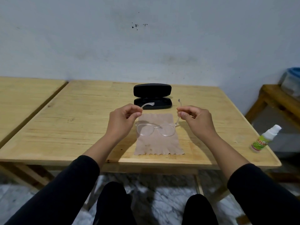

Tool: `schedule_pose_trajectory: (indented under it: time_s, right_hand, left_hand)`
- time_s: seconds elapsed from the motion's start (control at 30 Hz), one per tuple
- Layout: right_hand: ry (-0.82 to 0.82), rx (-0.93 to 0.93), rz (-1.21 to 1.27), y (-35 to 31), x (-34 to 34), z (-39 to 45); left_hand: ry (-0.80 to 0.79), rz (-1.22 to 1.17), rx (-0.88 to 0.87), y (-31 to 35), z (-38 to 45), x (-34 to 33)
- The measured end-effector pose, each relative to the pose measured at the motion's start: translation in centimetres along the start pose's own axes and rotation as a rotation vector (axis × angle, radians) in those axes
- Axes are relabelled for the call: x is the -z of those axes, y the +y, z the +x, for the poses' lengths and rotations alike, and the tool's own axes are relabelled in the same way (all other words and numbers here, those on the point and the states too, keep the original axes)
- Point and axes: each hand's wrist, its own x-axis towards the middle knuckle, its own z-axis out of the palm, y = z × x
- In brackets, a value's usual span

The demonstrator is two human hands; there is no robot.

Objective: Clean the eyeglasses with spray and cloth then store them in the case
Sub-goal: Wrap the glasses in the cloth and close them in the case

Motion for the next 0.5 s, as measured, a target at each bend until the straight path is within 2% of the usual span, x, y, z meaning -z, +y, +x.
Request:
schedule_pose_trajectory:
  time_s: [0.5]
  right_hand:
    - [-0.056, -0.012, -0.027, 0.55, 0.31, -0.22]
  left_hand:
    - [-0.012, 0.018, -0.002, -0.07, -0.59, 0.74]
